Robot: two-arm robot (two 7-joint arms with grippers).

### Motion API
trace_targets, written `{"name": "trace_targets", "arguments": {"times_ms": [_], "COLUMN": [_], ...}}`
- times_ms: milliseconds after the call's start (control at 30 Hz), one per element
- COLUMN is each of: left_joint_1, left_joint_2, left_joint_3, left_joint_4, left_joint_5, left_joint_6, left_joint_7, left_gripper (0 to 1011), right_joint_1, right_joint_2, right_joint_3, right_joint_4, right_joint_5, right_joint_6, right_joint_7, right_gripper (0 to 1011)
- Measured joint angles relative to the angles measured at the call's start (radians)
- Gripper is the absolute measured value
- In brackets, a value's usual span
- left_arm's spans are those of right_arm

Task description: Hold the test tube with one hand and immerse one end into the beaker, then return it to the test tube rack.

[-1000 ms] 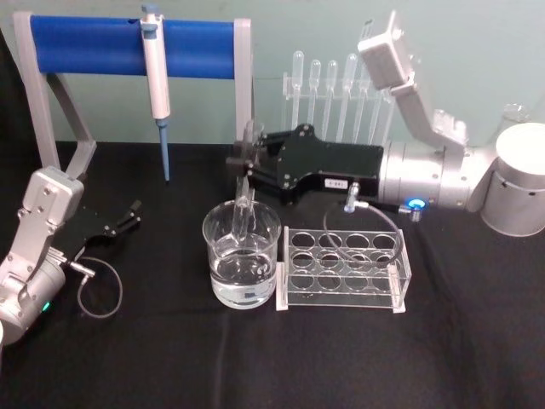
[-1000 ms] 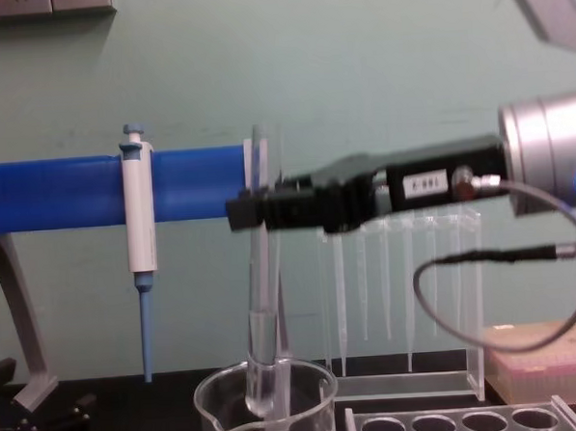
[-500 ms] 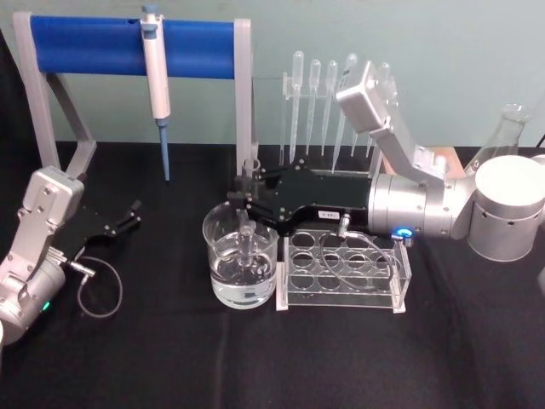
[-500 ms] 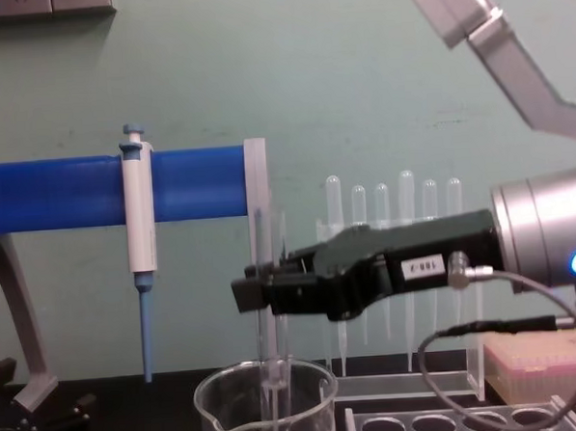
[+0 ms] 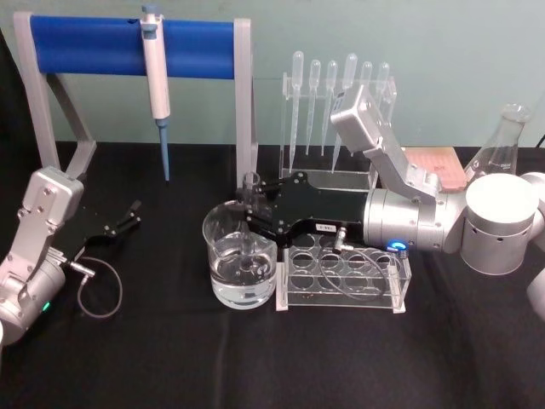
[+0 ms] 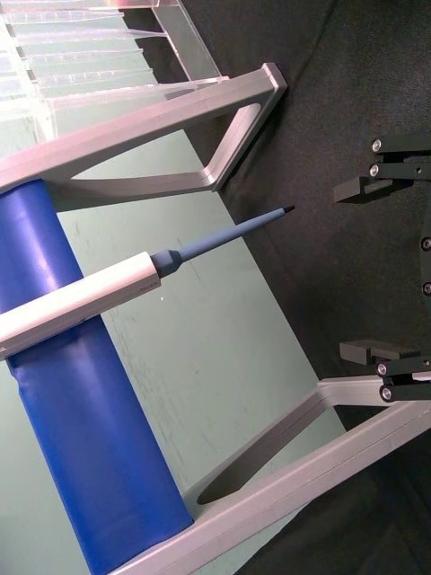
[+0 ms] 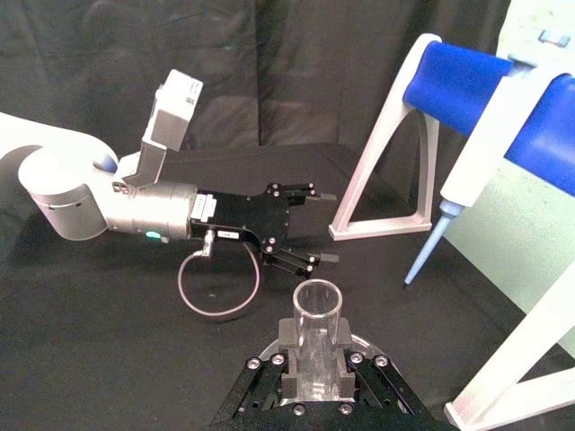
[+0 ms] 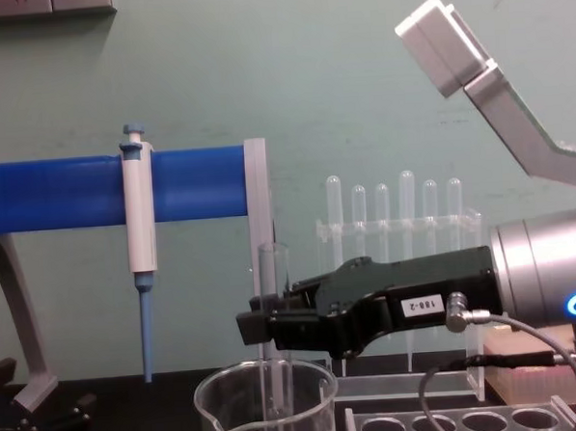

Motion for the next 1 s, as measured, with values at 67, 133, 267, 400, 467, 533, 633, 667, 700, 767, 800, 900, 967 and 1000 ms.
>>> {"name": "trace_targets", "arguments": {"times_ms": [67,133,267,400,467,533,633,667,700,767,800,900,967,1000], "left_joint_1": [0.000,0.000,0.000,0.000,0.000,0.000,0.000,0.000,0.000,0.000,0.000,0.000,0.000,0.000], "left_joint_2": [0.000,0.000,0.000,0.000,0.000,0.000,0.000,0.000,0.000,0.000,0.000,0.000,0.000,0.000], "left_joint_3": [0.000,0.000,0.000,0.000,0.000,0.000,0.000,0.000,0.000,0.000,0.000,0.000,0.000,0.000], "left_joint_4": [0.000,0.000,0.000,0.000,0.000,0.000,0.000,0.000,0.000,0.000,0.000,0.000,0.000,0.000], "left_joint_5": [0.000,0.000,0.000,0.000,0.000,0.000,0.000,0.000,0.000,0.000,0.000,0.000,0.000,0.000], "left_joint_6": [0.000,0.000,0.000,0.000,0.000,0.000,0.000,0.000,0.000,0.000,0.000,0.000,0.000,0.000], "left_joint_7": [0.000,0.000,0.000,0.000,0.000,0.000,0.000,0.000,0.000,0.000,0.000,0.000,0.000,0.000], "left_gripper": [1000,1000,1000,1000,1000,1000,1000,1000,1000,1000,1000,1000,1000,1000], "right_joint_1": [-0.003,-0.004,-0.009,-0.012,-0.012,-0.014,-0.016,-0.016,-0.017,-0.018,-0.018,-0.019,-0.019,-0.020], "right_joint_2": [-0.002,-0.004,-0.009,-0.013,-0.014,-0.015,-0.017,-0.018,-0.020,-0.021,-0.022,-0.024,-0.027,-0.028], "right_joint_3": [0.002,0.005,0.009,0.010,0.010,0.010,0.010,0.010,0.010,0.010,0.011,0.012,0.012,0.013], "right_joint_4": [0.007,0.013,0.022,0.026,0.027,0.029,0.032,0.034,0.036,0.038,0.040,0.043,0.048,0.049], "right_joint_5": [-0.003,-0.004,-0.007,-0.013,-0.016,-0.020,-0.026,-0.027,-0.029,-0.031,-0.033,-0.035,-0.036,-0.036], "right_joint_6": [-0.001,-0.002,-0.007,-0.010,-0.011,-0.012,-0.013,-0.013,-0.013,-0.013,-0.014,-0.014,-0.014,-0.014], "right_joint_7": [0.004,0.006,0.016,0.021,0.021,0.022,0.022,0.022,0.023,0.023,0.023,0.025,0.027,0.027], "right_gripper": [225,225,225,225,225,225,225,225,225,226,225,225,225,225]}}
